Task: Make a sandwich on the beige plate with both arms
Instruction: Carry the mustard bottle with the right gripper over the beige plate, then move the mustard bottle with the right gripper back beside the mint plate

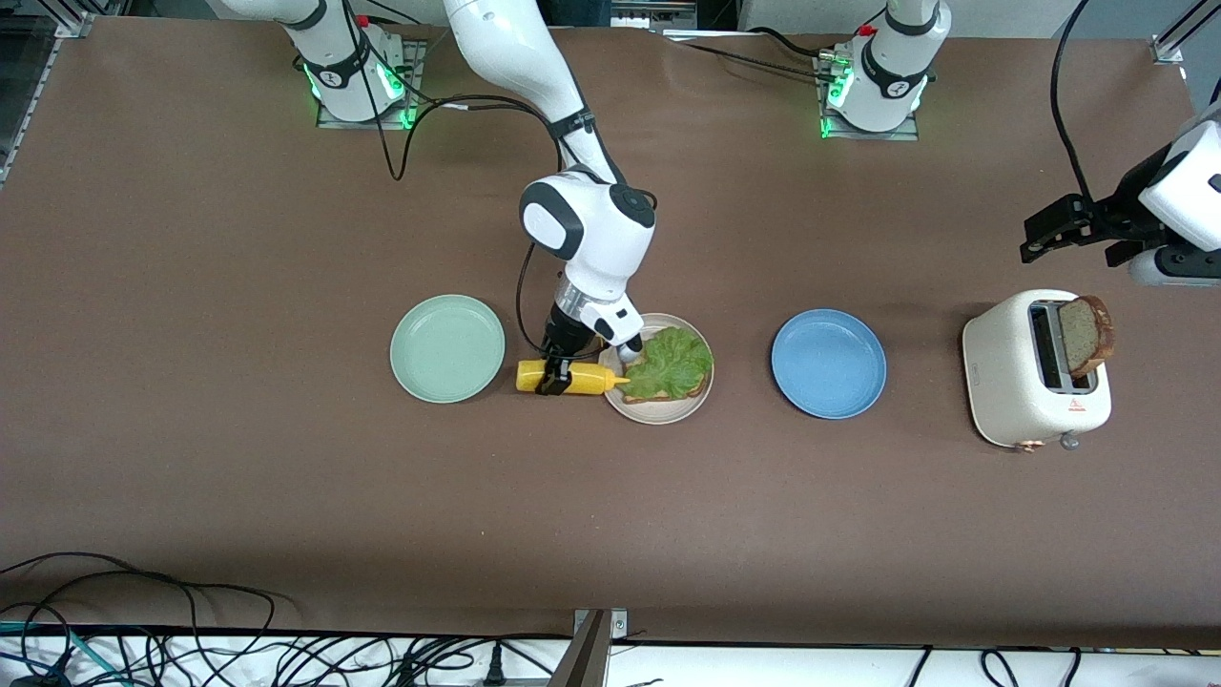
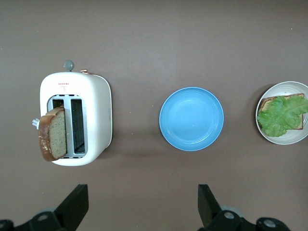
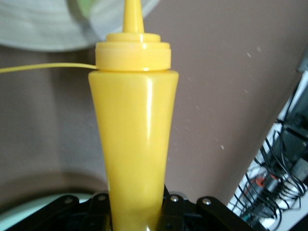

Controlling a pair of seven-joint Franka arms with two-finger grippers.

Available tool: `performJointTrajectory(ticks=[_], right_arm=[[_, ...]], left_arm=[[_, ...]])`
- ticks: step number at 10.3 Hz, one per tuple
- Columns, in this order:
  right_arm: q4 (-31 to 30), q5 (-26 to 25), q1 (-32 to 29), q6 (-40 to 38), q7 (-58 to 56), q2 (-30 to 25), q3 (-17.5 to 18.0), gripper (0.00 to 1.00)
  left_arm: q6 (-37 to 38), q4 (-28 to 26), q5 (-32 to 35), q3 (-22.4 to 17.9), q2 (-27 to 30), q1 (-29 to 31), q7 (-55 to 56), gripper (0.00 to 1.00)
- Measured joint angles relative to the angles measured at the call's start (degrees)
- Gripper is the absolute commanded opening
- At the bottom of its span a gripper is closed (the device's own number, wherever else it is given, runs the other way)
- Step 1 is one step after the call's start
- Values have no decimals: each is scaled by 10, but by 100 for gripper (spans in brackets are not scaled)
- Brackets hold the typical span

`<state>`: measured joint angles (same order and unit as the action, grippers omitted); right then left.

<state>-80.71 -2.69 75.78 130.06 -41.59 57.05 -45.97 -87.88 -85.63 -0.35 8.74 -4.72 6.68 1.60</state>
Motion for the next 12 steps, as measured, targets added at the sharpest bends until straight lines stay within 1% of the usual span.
performJointTrajectory(ticks=[1, 2, 3, 5, 6, 8, 10, 11, 12], right_arm=[[4, 12, 0, -19, 0, -11, -15, 0], [5, 36, -3, -41, -9, -32, -30, 0], [6, 70, -14, -67, -34, -61, -39, 0], [5, 156, -69, -121, -111, -120, -51, 0], [4, 206, -107, -150, -157, -145, -53, 0], [1, 325, -197, -215, -275, -176, -54, 0], [-11, 453, -289, -295, -406, -182, -55, 0], [-24, 506, -342, -338, -478, -181, -54, 0], [-34, 536, -393, -378, -540, -180, -53, 0]], left_arm=[[0, 0, 0, 0, 0, 0, 0, 100], [0, 0, 0, 2, 0, 0, 0, 100], [0, 0, 0, 4, 0, -1, 0, 100], [0, 0, -1, 11, 0, -5, 0, 100], [0, 0, -1, 12, 0, -7, 0, 100], [0, 0, -1, 12, 0, -8, 0, 100], [0, 0, -1, 12, -1, -8, 0, 100], [0, 0, -1, 12, -1, -8, 0, 100], [0, 0, -1, 12, -1, -7, 0, 100]])
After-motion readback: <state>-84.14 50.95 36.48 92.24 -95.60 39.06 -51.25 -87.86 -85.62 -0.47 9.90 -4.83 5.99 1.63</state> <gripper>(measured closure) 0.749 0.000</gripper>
